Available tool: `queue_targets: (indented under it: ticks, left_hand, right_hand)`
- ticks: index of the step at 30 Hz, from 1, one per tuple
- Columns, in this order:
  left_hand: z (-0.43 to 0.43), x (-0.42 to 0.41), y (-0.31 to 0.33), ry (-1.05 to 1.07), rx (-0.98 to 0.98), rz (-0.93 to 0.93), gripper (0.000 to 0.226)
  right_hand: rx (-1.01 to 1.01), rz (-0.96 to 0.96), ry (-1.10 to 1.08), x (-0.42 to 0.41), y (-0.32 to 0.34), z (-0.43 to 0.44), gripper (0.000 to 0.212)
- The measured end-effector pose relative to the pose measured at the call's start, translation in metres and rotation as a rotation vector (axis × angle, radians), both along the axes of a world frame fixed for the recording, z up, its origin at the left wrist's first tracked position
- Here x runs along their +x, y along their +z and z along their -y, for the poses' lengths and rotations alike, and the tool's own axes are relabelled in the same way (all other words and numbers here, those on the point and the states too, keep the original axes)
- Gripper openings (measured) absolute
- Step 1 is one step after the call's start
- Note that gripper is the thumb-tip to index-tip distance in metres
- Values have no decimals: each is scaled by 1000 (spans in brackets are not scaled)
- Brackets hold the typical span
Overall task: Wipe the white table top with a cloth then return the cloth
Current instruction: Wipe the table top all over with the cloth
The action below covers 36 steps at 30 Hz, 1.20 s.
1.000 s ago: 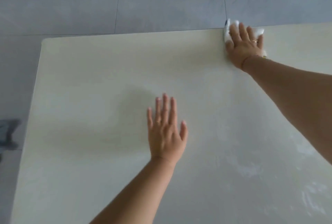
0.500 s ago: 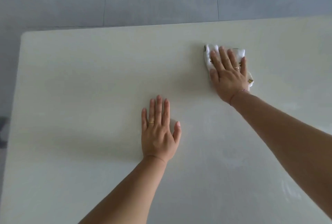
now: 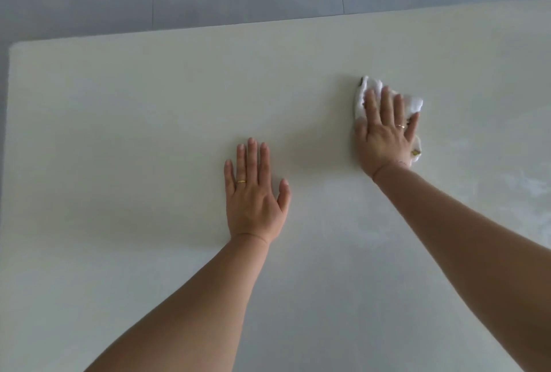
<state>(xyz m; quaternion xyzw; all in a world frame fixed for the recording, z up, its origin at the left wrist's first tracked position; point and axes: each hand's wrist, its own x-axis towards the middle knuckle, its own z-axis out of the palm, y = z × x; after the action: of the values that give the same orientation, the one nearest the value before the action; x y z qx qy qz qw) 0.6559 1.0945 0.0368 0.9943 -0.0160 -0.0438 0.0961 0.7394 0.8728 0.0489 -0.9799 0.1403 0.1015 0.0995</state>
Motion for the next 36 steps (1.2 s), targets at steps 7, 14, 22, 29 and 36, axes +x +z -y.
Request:
queue_targets:
  ticks: [7,14,22,29,36]
  left_hand:
    - [-2,0,-2,3,-39,29,66]
    - [-1,-1,-5,4,-41,54,66]
    - [-1,-4,-3,9,-48,65,67]
    - [0,-3,-4,14,-18,47,66]
    - [1,-12,7,21,70,-6,65]
  right_hand:
    - [-14,19,628,-71,1,-44,54]
    - [-3,2,29,-74,-1,-39,59]
    - [-68,45,458,-109,0,-5,54]
    - [26,41,292,-149,-3,-62,61]
    - [-16,31,371,-143,0,24,56]
